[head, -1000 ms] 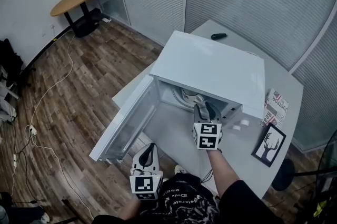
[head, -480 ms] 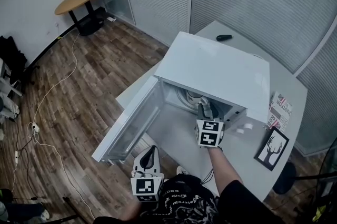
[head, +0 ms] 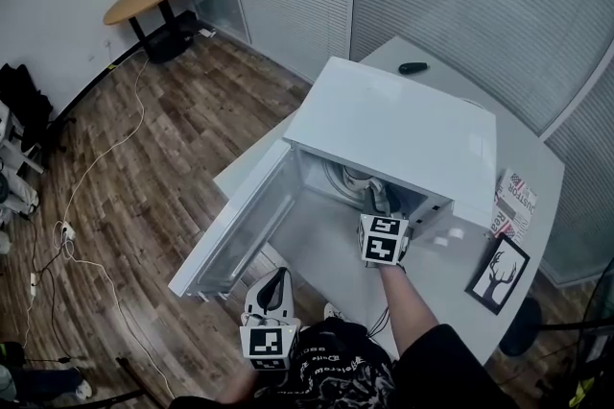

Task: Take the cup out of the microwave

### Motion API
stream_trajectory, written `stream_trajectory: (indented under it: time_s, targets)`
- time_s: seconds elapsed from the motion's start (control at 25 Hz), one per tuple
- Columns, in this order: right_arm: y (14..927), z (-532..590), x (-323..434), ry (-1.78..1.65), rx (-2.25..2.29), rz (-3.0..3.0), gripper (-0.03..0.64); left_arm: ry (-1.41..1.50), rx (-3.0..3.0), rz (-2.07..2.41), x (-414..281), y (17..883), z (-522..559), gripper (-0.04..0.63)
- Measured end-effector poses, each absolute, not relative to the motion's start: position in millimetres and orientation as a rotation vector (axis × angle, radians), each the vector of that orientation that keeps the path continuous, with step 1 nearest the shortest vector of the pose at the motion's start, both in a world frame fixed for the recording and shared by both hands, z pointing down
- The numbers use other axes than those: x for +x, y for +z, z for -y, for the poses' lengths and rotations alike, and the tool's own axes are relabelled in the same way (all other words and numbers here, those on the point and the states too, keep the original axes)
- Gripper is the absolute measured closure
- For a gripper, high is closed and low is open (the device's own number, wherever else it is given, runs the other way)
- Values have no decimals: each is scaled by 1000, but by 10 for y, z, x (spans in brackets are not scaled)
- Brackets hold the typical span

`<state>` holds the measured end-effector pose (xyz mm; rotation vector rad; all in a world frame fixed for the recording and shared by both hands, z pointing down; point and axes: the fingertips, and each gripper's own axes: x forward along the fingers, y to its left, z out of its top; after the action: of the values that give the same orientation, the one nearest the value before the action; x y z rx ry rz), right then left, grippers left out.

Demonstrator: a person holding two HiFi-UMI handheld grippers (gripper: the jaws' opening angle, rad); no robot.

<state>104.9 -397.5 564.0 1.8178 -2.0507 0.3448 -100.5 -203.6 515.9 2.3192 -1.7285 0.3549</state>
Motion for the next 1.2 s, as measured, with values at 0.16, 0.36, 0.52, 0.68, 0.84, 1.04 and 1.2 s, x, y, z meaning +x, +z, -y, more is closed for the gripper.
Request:
stream_trajectory:
  time_s: [0.16, 0.36, 0.52, 0.68, 0.84, 1.04, 1.2]
  targets:
    - [5675, 4022, 1038, 351, 1814, 2048, 468, 368, 2316, 1727, -1005, 5175, 2028, 591]
    - [5728, 4060, 1038, 337, 1813, 2024, 494, 385, 2323, 1712, -982, 5202, 2025, 591]
    - [5759, 4055, 1052, 353, 1823, 2006, 511, 396, 2325, 1689, -956, 5223, 2022, 591]
    - [5724, 4111, 1104, 344, 1867, 2007, 514, 409, 2331, 1670, -931, 5241, 2025, 591]
    - [5731, 4150, 1141, 349, 1896, 1999, 523, 424, 2342, 1626, -888, 5281, 2013, 591]
    - [5734, 4193, 1127, 343, 1903, 2002, 559, 443, 2346, 1623, -877, 5281, 2014, 591]
    - [5714, 4220, 1150, 345, 1917, 2024, 561, 449, 2346, 1620, -868, 5279, 2021, 591]
